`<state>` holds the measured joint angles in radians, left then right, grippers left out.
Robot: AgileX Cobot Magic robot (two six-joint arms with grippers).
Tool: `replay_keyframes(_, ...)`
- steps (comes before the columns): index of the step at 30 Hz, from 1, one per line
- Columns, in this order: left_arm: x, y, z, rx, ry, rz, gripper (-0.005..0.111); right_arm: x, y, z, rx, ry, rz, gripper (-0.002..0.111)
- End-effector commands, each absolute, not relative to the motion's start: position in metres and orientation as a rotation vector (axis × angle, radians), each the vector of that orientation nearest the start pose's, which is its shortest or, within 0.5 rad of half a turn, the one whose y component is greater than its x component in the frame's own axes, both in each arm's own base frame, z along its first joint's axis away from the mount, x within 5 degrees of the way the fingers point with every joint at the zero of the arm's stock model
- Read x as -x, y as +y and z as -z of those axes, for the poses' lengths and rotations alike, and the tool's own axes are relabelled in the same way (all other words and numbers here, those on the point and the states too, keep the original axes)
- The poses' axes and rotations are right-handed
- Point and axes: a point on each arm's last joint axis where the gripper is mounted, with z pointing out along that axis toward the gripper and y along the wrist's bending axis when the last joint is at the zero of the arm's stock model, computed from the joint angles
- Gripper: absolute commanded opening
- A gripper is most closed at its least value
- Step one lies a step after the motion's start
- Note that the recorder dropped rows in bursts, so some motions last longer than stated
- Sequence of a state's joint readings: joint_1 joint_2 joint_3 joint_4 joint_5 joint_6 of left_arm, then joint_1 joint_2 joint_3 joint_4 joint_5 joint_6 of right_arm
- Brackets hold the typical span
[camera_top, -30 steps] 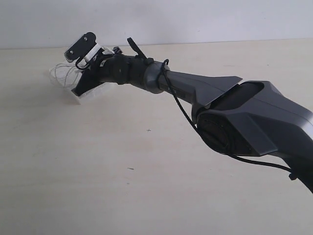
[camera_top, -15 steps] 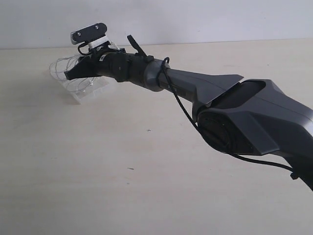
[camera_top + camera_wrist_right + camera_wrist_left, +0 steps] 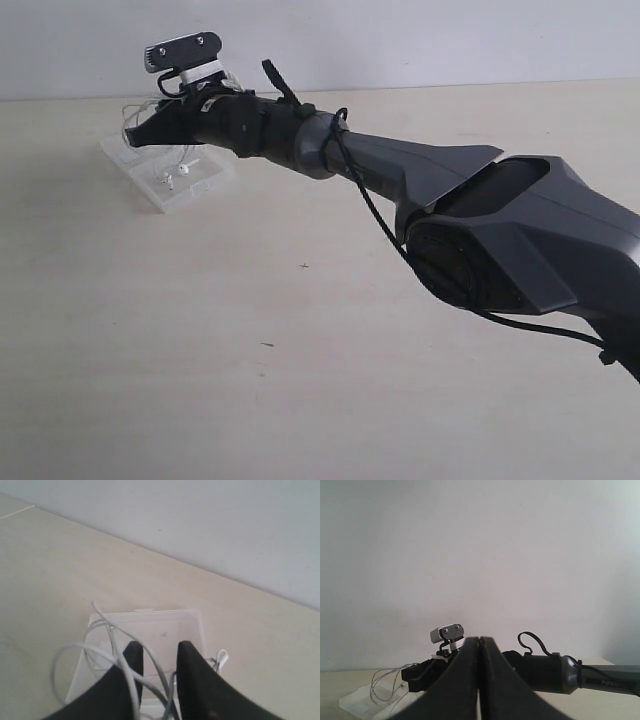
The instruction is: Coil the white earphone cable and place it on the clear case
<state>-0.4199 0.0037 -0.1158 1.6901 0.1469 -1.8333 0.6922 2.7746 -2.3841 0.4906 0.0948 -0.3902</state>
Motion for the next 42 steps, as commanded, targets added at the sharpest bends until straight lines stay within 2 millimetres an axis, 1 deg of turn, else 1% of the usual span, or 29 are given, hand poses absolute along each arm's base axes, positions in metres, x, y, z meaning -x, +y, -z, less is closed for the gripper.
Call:
replay_keyframes(1, -0.048, -0.007, -0.253, -0.064, 1.364, 0.377, 0.000, -0.464, 0.391, -0.101, 0.634, 1.933, -0.571, 0.025)
replay_keyframes(5, -0.048, -0.007, -0.253, -0.064, 1.364, 0.377, 0.000, -0.462, 0.391, -0.098, 0.659, 1.961, -0.576, 0.025)
replay_keyframes(7, -0.048, -0.007, -0.253, -0.065, 1.364, 0.378, 0.000, -0.462, 0.391, -0.098, 0.665, 1.961, -0.573, 0.028)
replay_keyframes(10, -0.048, -0.007, -0.253, -0.068, 1.364, 0.380, 0.000, -0.462, 0.391, -0.098, 0.667, 1.963, -0.574, 0.038)
replay_keyframes(14, -0.048, -0.008, -0.253, -0.069, 1.364, 0.381, 0.000, -0.463, 0.391, -0.100, 0.655, 1.947, -0.571, 0.055)
replay_keyframes(17, -0.048, -0.008, -0.253, -0.069, 1.364, 0.381, 0.000, -0.464, 0.391, -0.104, 0.642, 1.927, -0.568, 0.062)
replay_keyframes(25, -0.048, -0.008, -0.253, -0.075, 1.364, 0.382, 0.000, -0.461, 0.391, -0.112, 0.666, 1.955, -0.588, 0.062)
replay_keyframes(31, -0.048, -0.009, -0.253, -0.080, 1.365, 0.387, 0.000, -0.455, 0.392, -0.114, 0.731, 2.027, -0.611, 0.062)
replay_keyframes(35, -0.048, -0.009, -0.253, -0.082, 1.365, 0.388, 0.000, -0.451, 0.391, -0.127, 0.705, 2.088, -0.638, 0.068)
replay_keyframes(38, -0.048, -0.009, -0.253, -0.083, 1.365, 0.389, 0.000, -0.452, 0.384, -0.139, 0.736, 2.114, -0.533, 0.068)
replay_keyframes(42, -0.048, -0.009, -0.253, -0.083, 1.365, 0.389, 0.000, -0.449, 0.377, -0.138, 0.728, 2.221, -0.460, 0.068)
